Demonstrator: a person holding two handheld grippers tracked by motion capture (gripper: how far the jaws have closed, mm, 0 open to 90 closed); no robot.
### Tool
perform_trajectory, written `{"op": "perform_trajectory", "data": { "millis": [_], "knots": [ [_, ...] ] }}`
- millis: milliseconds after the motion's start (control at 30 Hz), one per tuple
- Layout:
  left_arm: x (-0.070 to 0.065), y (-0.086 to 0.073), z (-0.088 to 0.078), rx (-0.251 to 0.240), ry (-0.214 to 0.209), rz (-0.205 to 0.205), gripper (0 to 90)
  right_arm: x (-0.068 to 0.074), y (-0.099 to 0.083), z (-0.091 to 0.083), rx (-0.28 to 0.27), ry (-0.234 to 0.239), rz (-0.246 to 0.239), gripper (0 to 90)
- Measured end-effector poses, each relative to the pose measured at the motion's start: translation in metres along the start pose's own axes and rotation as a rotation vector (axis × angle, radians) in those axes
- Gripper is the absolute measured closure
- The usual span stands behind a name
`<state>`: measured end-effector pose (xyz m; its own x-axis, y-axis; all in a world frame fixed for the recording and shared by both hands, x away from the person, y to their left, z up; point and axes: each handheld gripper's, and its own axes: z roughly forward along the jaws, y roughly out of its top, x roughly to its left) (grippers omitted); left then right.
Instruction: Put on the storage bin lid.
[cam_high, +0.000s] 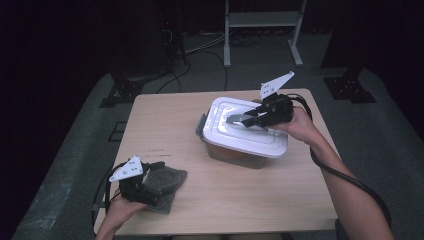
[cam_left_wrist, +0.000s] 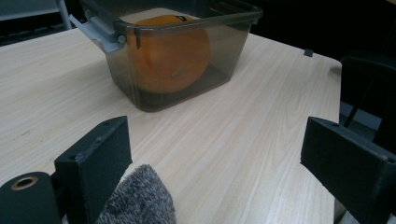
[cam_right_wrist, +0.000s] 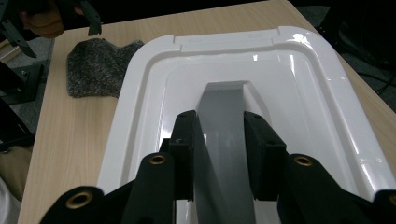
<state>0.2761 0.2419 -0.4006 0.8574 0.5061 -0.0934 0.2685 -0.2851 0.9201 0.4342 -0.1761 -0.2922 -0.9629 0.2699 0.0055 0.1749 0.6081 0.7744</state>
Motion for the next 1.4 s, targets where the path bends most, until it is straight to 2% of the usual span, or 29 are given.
{"op": "perform_trajectory", "data": {
  "millis": [700, 1400],
  "knots": [
    [0.001, -0.001, -0.001, 0.000, -0.001, -0.002, 7.9, -0.017, -0.005, 0.029, 0.023, 0.025, 0.036, 66.1],
    [0.001, -0.001, 0.000, 0.003, -0.003, -0.001, 7.9, -0.025, -0.013, 0.042, 0.013, 0.022, 0.057, 65.8]
  ]
}}
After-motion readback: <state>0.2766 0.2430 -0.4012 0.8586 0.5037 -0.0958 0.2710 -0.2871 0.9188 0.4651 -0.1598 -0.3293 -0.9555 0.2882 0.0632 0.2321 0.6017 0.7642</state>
